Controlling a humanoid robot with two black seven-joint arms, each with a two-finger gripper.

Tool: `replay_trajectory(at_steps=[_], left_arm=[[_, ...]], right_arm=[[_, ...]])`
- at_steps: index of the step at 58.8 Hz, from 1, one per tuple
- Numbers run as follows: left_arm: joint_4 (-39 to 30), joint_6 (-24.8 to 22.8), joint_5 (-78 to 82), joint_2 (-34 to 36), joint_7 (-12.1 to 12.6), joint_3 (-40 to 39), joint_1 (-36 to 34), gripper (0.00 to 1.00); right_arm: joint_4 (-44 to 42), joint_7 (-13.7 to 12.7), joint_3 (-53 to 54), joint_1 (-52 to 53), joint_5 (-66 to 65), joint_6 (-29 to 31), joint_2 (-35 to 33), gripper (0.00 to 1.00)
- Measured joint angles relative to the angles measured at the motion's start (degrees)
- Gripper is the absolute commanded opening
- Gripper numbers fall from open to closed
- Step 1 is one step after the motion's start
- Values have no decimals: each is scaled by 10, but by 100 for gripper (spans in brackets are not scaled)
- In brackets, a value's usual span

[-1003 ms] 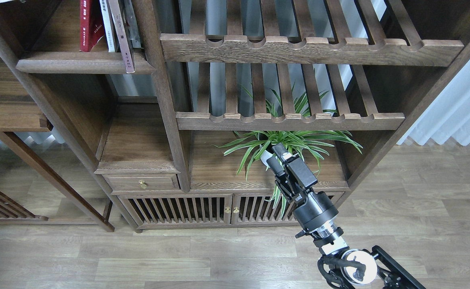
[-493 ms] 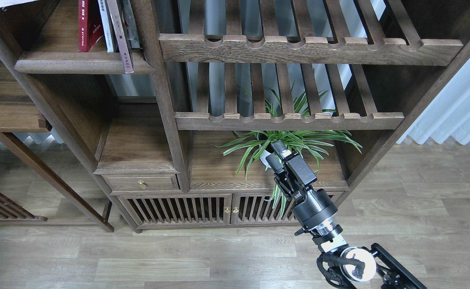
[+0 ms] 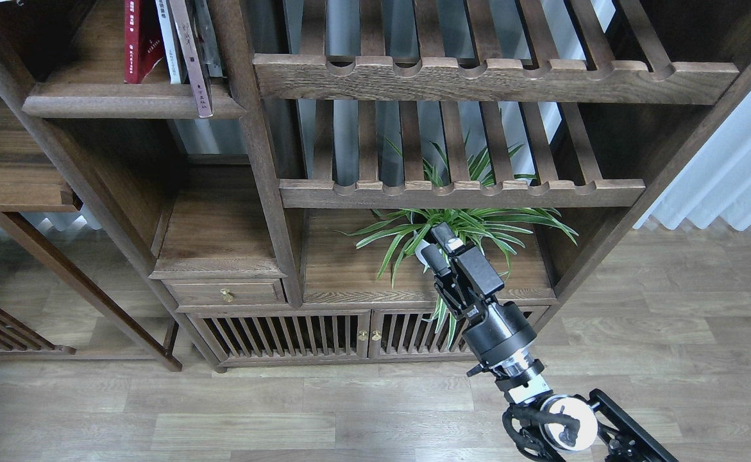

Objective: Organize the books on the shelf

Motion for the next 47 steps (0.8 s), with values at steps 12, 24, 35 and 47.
replay_trajectory(at_steps=[12,24,35,47], left_arm=[[35,0,8,-14,0,27,-36,1],[69,0,31,-45,0,37,-62,1],[108,0,66,-79,-4,53,-94,1],[157,0,102,-115,-12,69,-129,1]], right_arm=[[1,0,0,-1,0,0,0,83],[3,0,1,-2,0,0,-1,83],[4,0,1,-2,0,0,0,83],[5,0,1,-2,0,0,-1,83]])
